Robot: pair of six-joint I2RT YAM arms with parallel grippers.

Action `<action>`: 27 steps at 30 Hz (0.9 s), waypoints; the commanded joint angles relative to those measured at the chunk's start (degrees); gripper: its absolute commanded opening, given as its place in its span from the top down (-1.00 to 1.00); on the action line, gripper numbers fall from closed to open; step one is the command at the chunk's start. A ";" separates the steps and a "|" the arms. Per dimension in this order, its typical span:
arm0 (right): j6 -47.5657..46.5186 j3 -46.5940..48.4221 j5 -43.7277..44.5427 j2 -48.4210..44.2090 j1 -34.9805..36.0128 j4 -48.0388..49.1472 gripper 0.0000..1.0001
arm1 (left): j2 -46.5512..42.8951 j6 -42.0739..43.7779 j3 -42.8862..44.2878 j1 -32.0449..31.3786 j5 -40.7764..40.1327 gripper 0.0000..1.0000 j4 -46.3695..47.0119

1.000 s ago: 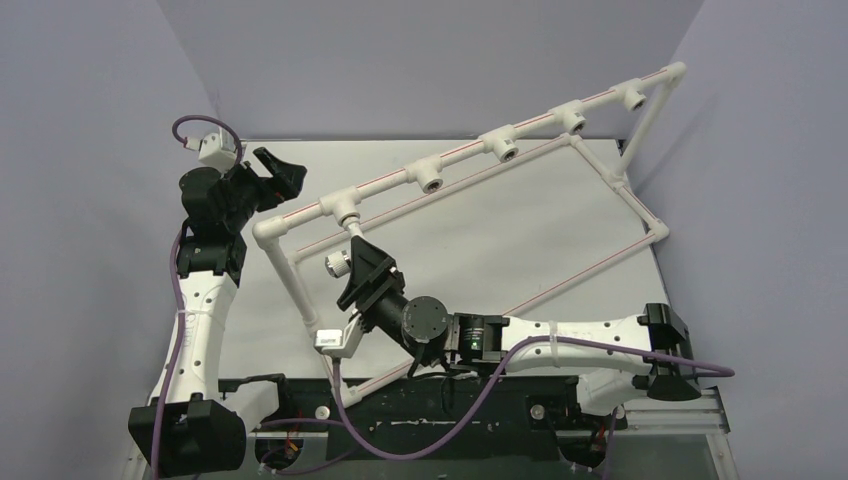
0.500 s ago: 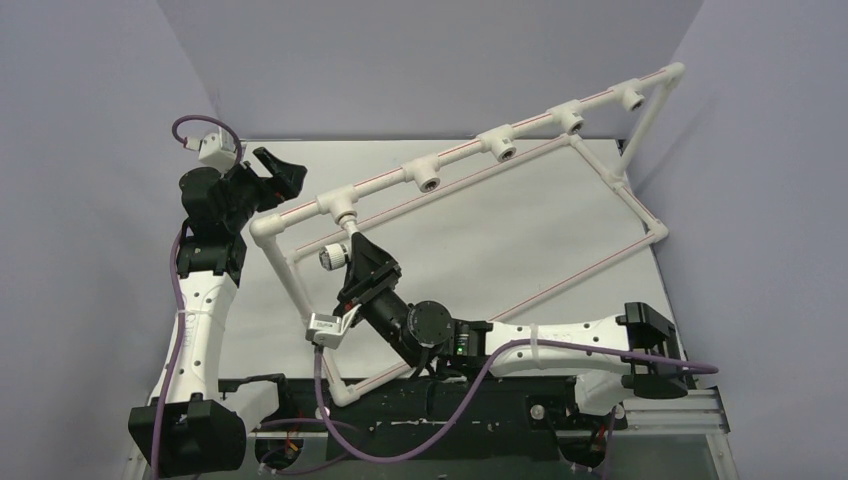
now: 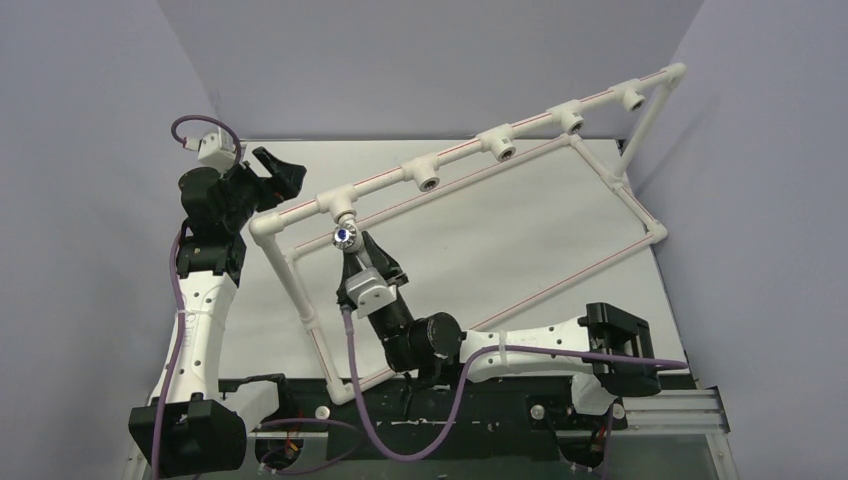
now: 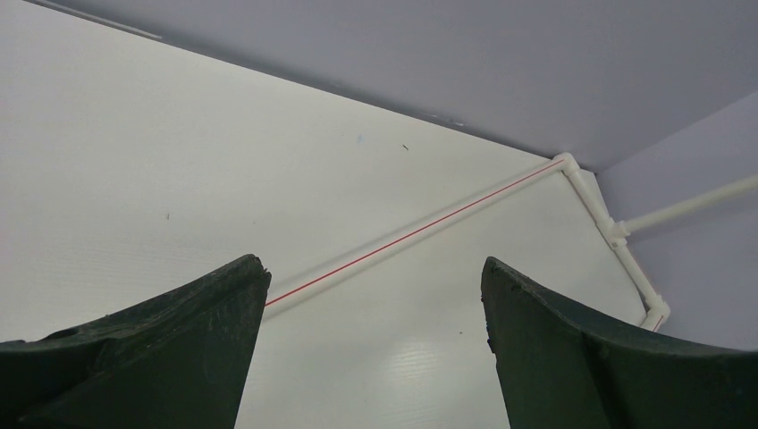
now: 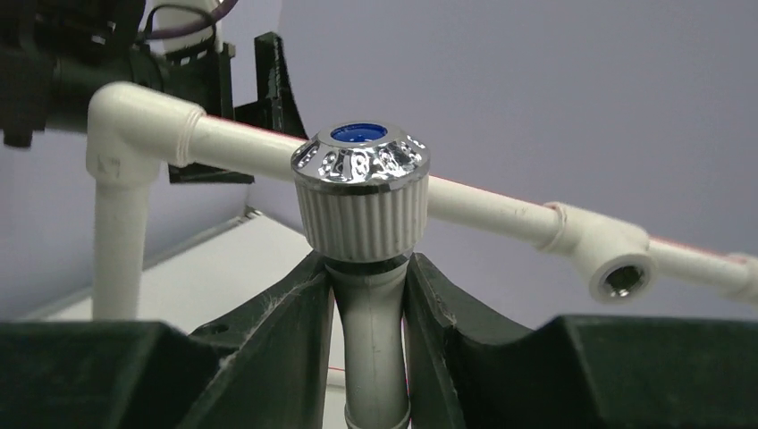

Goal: Install the water faucets

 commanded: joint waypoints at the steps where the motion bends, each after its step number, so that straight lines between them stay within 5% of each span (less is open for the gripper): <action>1: 20.33 1.95 9.50 -1.47 0.18 17.10 1.00 | -0.71 -0.08 1.15 0.32 1.09 -0.73 3.31; 16: 63.63 -3.49 20.64 -4.24 -0.86 15.47 1.00 | -0.63 -0.38 1.01 0.23 1.46 -0.73 3.68; 27: 110.46 -1.14 20.84 -6.92 -1.10 -12.30 1.00 | -0.63 -0.23 1.01 0.15 1.05 -0.73 3.53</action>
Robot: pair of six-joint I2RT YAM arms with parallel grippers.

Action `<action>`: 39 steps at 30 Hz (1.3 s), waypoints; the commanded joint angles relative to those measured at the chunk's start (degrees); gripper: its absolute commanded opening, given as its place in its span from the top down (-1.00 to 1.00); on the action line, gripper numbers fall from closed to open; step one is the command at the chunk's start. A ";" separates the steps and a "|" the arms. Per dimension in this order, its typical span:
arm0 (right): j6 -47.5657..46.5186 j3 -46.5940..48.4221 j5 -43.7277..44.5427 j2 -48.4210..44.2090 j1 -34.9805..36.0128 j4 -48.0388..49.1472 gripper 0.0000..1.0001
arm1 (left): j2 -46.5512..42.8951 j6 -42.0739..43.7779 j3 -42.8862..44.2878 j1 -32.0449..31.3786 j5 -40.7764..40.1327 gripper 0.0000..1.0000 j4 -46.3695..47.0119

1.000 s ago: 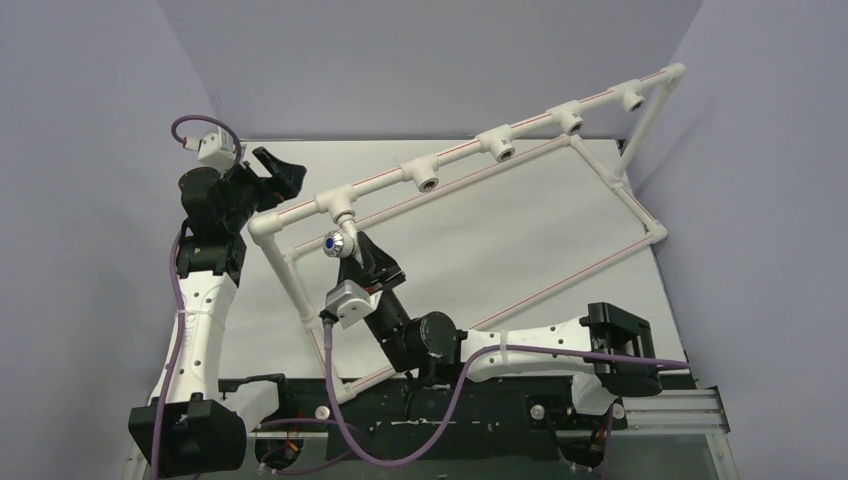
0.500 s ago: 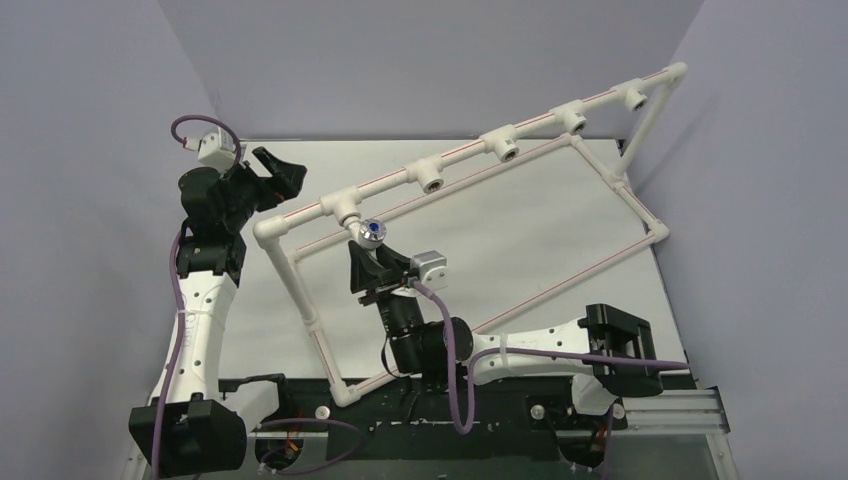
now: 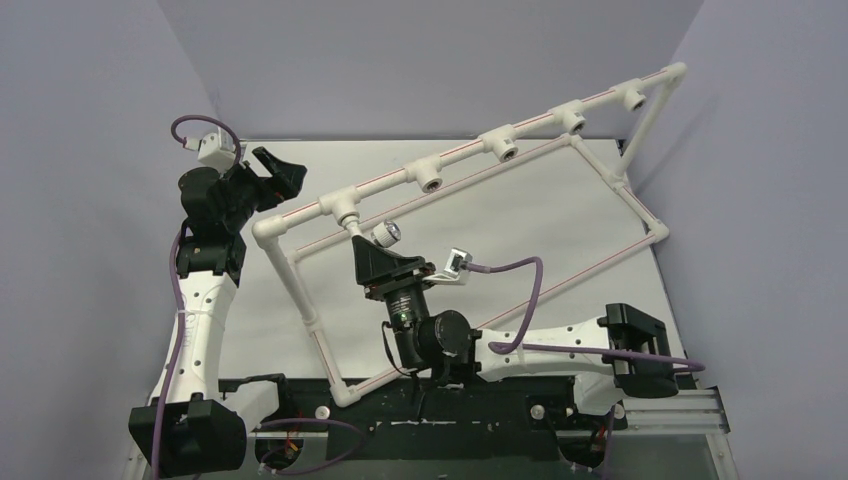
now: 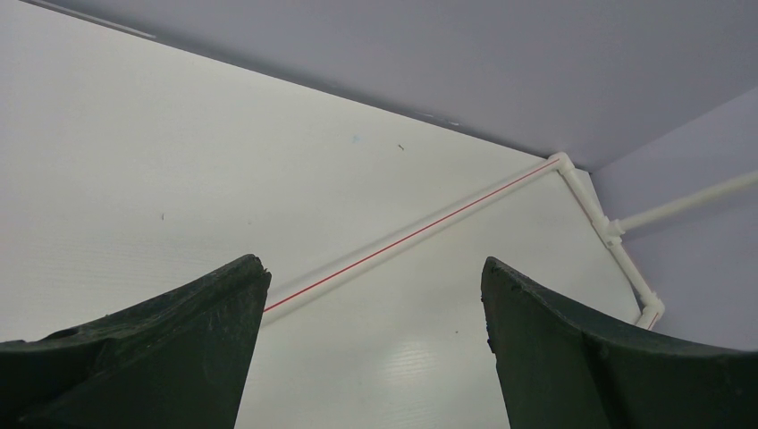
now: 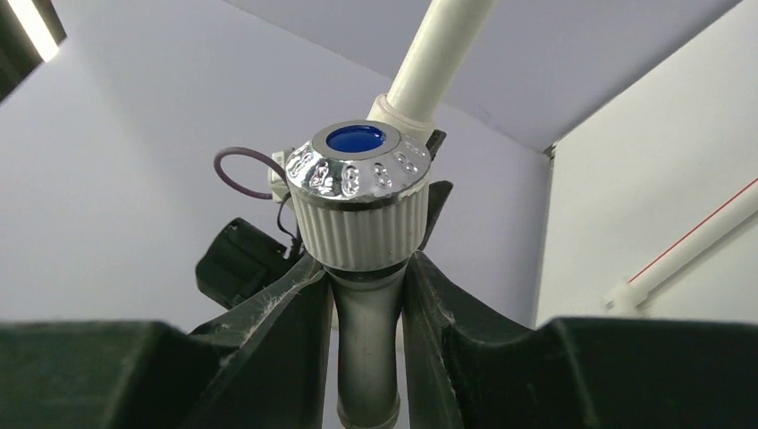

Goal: Install the water faucets

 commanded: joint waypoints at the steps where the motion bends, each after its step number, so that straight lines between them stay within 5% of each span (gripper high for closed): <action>1: 25.86 2.67 2.86 -2.95 -0.86 -11.94 1.00 | -0.63 0.29 1.01 0.11 0.53 -0.73 3.28; 5: 32.26 3.27 0.21 -3.90 -0.94 -16.48 1.00 | -0.63 0.42 1.02 0.13 0.35 -0.73 3.16; 12: 30.25 2.23 -1.21 -5.11 -0.92 -20.72 0.97 | -0.54 0.42 1.01 0.17 0.35 -0.73 3.18; 19: 29.90 1.10 -3.96 -6.87 -1.90 -26.86 0.17 | -0.51 0.61 1.06 0.13 0.04 -0.73 3.01; 25: 27.35 -0.88 -5.68 -9.86 -2.06 -28.50 -0.25 | -0.43 0.72 1.05 0.13 -0.10 -0.73 2.77; 39: 9.99 -3.05 -13.04 -20.43 -2.57 -38.00 -0.49 | -0.37 0.59 1.07 0.30 0.32 -0.73 2.98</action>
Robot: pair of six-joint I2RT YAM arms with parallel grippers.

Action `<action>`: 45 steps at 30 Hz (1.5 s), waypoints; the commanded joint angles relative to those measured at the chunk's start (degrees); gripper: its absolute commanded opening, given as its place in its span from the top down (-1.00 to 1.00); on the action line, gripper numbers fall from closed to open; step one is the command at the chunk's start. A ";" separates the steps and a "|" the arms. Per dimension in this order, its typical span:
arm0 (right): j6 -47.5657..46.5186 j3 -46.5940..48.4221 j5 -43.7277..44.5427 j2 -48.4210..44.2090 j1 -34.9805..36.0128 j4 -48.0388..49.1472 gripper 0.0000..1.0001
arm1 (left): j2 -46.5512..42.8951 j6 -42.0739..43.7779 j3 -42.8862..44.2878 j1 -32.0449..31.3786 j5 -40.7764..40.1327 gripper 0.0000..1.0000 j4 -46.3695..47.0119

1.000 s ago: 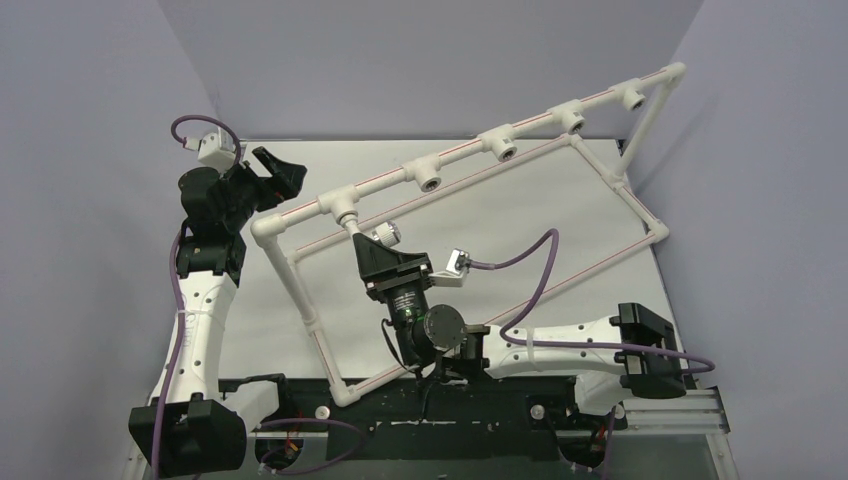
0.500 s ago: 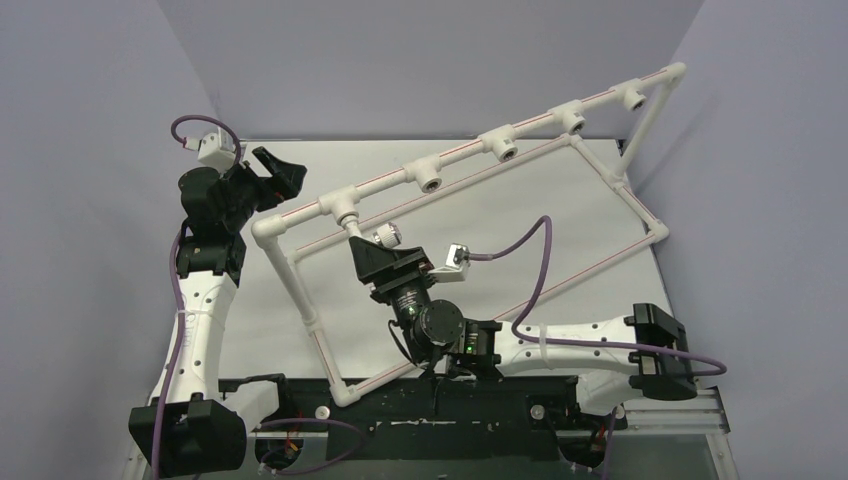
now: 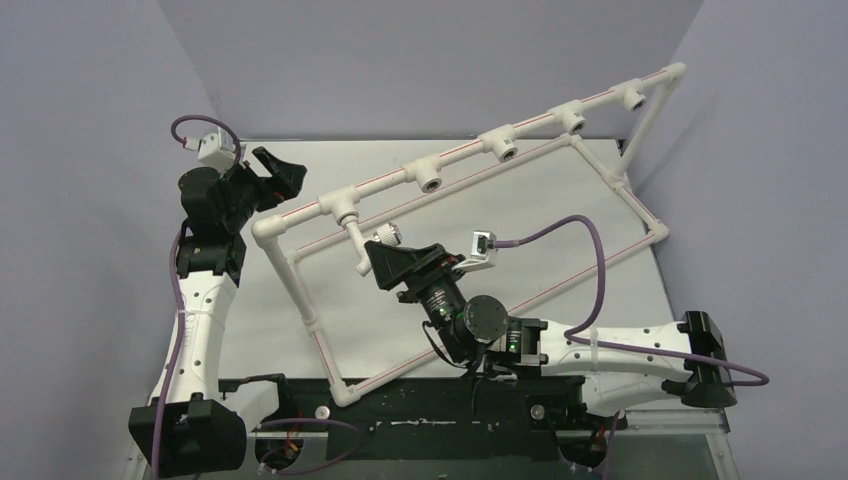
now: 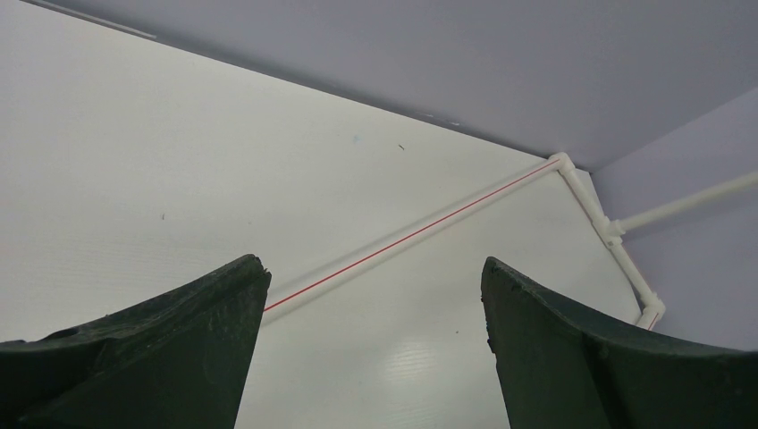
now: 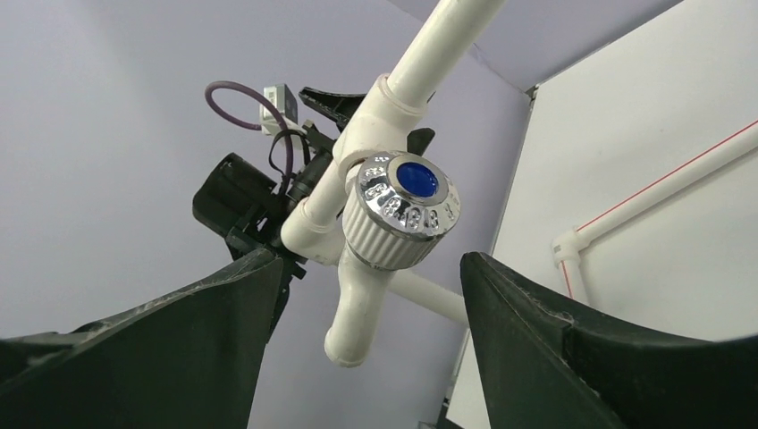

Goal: Install the water faucets

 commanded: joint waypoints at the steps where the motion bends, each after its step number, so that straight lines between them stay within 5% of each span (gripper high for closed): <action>1: -7.44 0.46 -1.92 -3.92 -0.50 -4.72 -0.49 | -0.36 0.45 1.11 0.30 0.41 -0.73 3.00; 8: -27.73 -1.76 -9.37 -9.18 -1.30 -1.65 -0.42 | -0.28 0.44 1.08 0.30 0.41 -0.73 3.09; 19: -54.66 8.25 -20.47 -11.36 -1.75 -16.08 -0.46 | -0.01 0.30 1.03 0.30 0.59 -0.73 3.16; 31: -96.24 14.12 -38.51 -9.91 -1.08 -27.35 -0.55 | -0.01 0.27 0.96 0.30 0.51 -0.73 3.18; 40: -114.56 15.16 -31.76 -5.12 1.11 -33.18 -0.66 | 0.10 0.27 0.99 0.30 0.57 -0.73 3.09; 45: -125.14 12.75 -22.85 -1.77 2.54 -28.24 -0.66 | -0.01 0.29 1.06 0.30 0.42 -0.73 3.09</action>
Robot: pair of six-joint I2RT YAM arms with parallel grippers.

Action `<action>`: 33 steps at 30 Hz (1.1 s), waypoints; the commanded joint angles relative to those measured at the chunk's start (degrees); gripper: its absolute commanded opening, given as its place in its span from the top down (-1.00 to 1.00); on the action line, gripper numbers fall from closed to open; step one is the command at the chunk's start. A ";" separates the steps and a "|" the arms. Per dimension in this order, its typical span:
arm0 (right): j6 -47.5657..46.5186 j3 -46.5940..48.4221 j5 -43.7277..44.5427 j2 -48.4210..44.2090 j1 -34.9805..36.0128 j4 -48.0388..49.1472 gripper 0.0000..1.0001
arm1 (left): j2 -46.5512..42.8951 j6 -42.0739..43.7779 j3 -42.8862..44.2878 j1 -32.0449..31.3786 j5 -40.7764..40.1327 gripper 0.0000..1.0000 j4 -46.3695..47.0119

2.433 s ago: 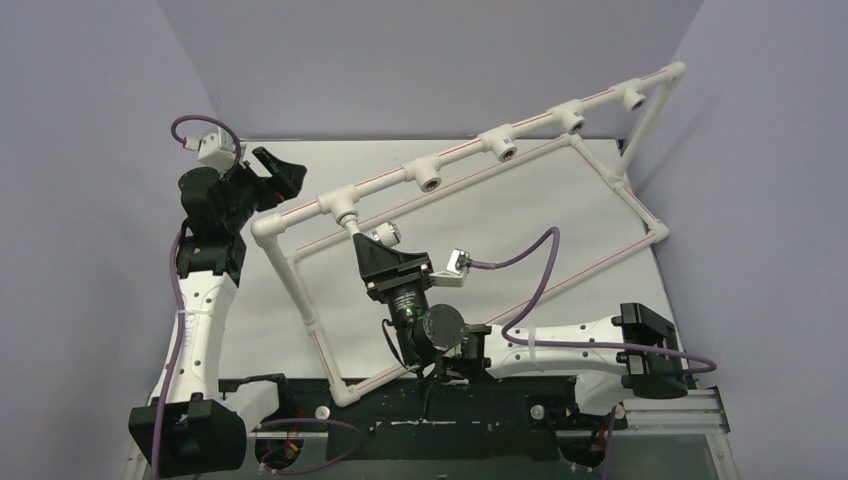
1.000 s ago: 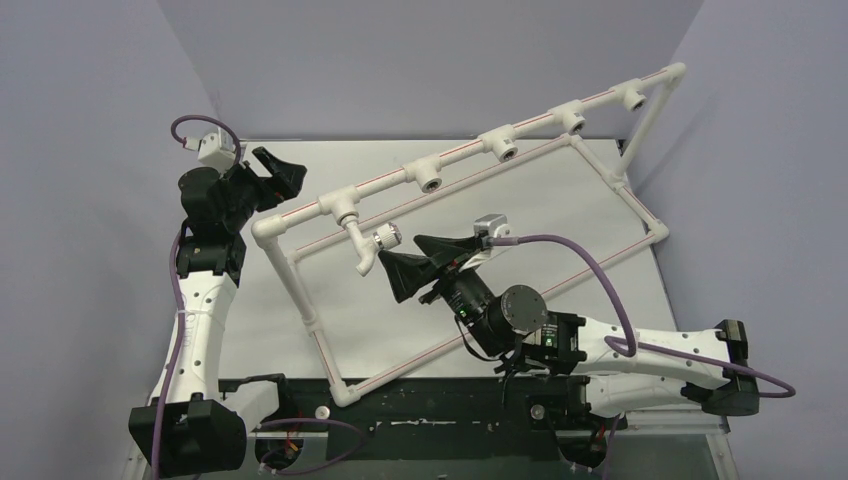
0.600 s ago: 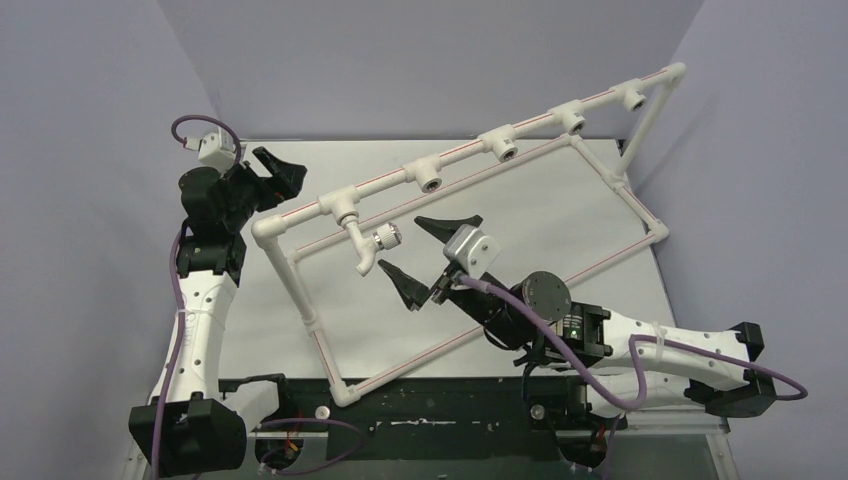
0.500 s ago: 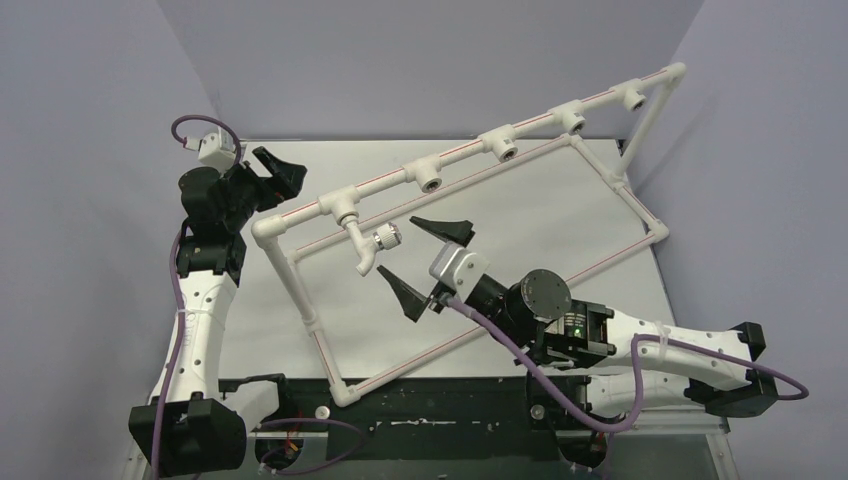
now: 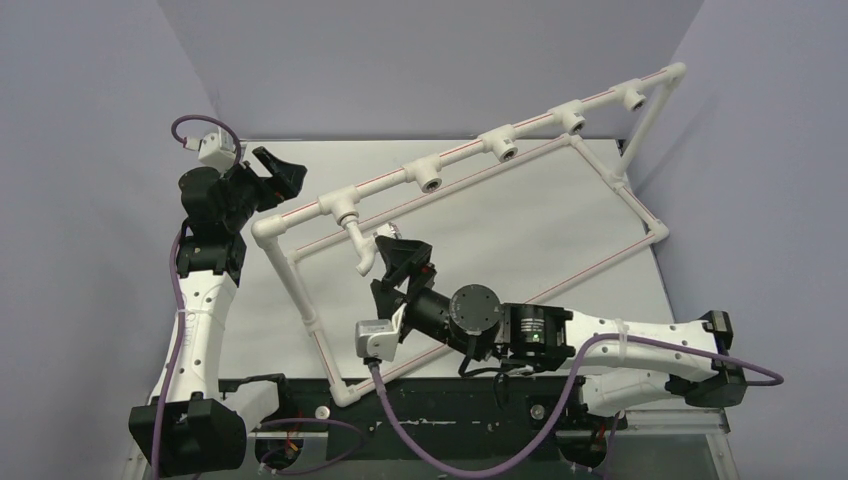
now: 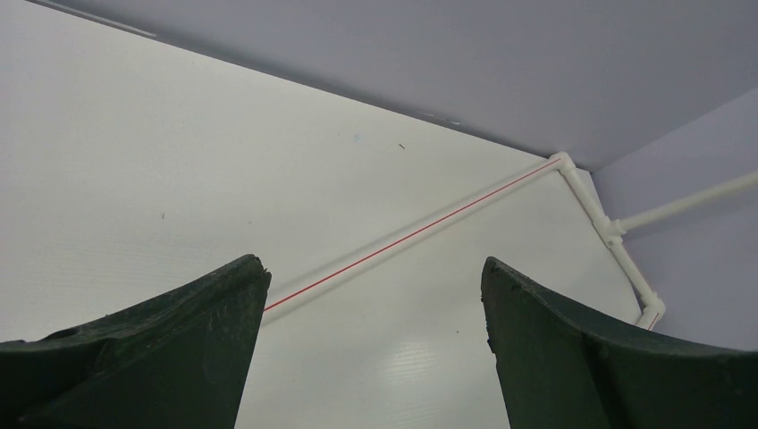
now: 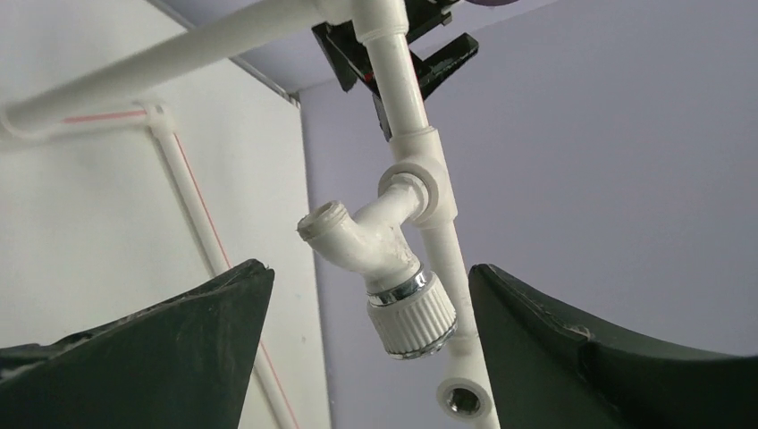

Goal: Install the water faucets

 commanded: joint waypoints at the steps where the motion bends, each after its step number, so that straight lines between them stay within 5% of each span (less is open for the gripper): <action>1: -14.77 -1.08 10.48 2.17 1.38 6.67 -0.67 | -0.14 0.31 1.03 0.30 0.46 -0.73 3.08; 9: -30.06 -5.31 19.12 7.22 1.75 23.48 -0.65 | -0.18 0.29 1.06 0.30 0.47 -0.73 3.00; 26: -35.36 -3.15 18.73 12.44 0.13 28.21 -0.26 | -0.10 0.27 1.04 0.31 0.48 -0.73 3.00; 28: -35.79 -3.16 19.20 12.89 -0.09 29.09 -0.08 | -0.09 0.36 1.03 0.30 0.48 -0.73 3.06; 33: -35.47 -3.36 20.67 13.38 -0.24 32.87 0.81 | 0.04 0.22 1.08 0.30 0.57 -0.73 3.09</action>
